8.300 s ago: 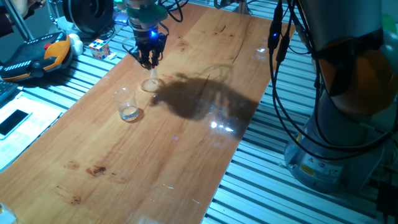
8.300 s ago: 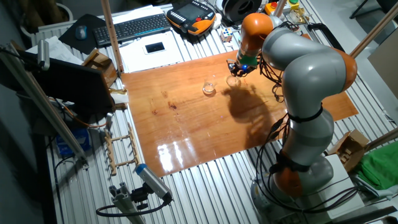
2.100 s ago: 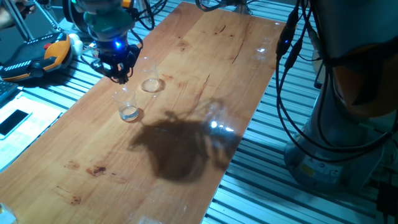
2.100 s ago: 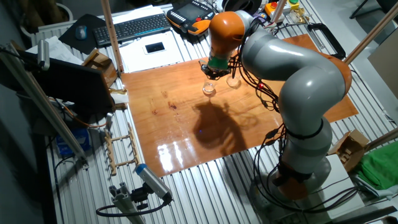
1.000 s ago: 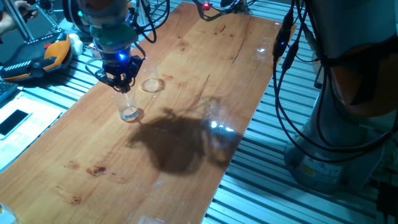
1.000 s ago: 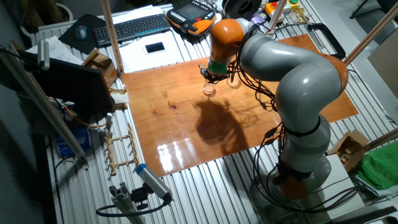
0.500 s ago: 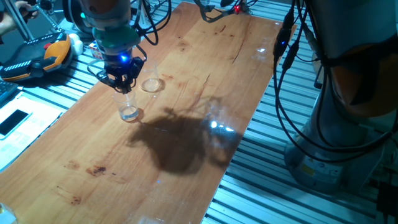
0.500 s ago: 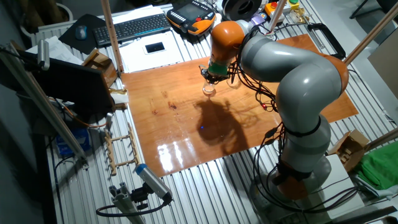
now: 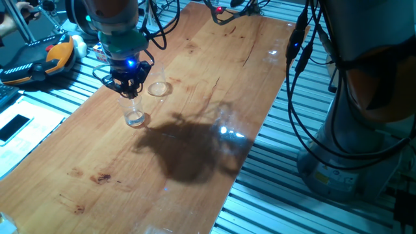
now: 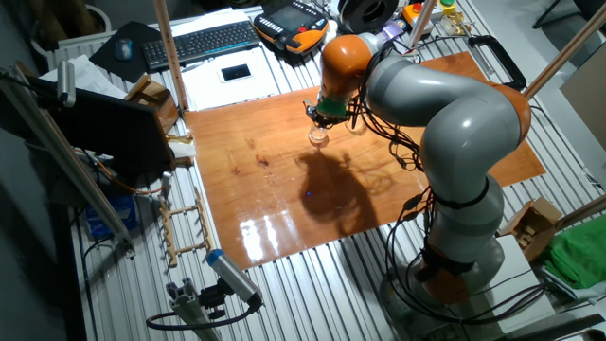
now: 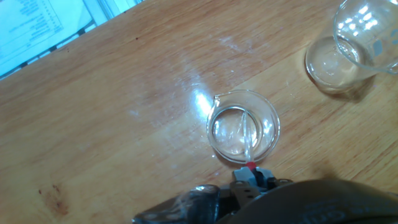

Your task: Transfer liquid using a dropper

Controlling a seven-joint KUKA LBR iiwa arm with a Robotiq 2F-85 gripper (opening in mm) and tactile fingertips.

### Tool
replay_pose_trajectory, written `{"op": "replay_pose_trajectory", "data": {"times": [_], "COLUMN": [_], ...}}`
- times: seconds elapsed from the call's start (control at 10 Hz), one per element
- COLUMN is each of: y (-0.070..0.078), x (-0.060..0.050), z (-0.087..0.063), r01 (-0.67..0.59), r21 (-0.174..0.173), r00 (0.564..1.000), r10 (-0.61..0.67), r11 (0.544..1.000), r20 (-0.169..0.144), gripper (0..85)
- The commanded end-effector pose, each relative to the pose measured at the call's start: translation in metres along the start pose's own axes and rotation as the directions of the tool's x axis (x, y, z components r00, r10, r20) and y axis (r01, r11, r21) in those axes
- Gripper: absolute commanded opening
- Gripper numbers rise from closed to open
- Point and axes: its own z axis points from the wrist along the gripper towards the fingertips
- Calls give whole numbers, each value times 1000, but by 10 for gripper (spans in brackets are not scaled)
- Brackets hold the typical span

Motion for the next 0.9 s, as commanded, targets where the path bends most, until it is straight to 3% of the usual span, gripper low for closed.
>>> {"op": "replay_pose_trajectory", "data": {"times": [0.0, 0.1, 0.8], "y": [0, -1, -1], "x": [0, 0, 1], "z": [0, 1, 1], "r01": [-3, -2, 3], "r21": [-1, 0, 5], "r00": [1000, 1000, 1000], "r10": [3, 2, -3], "r11": [1000, 1000, 1000], "r20": [2, 7, 11], "gripper": [113, 150, 133]}}
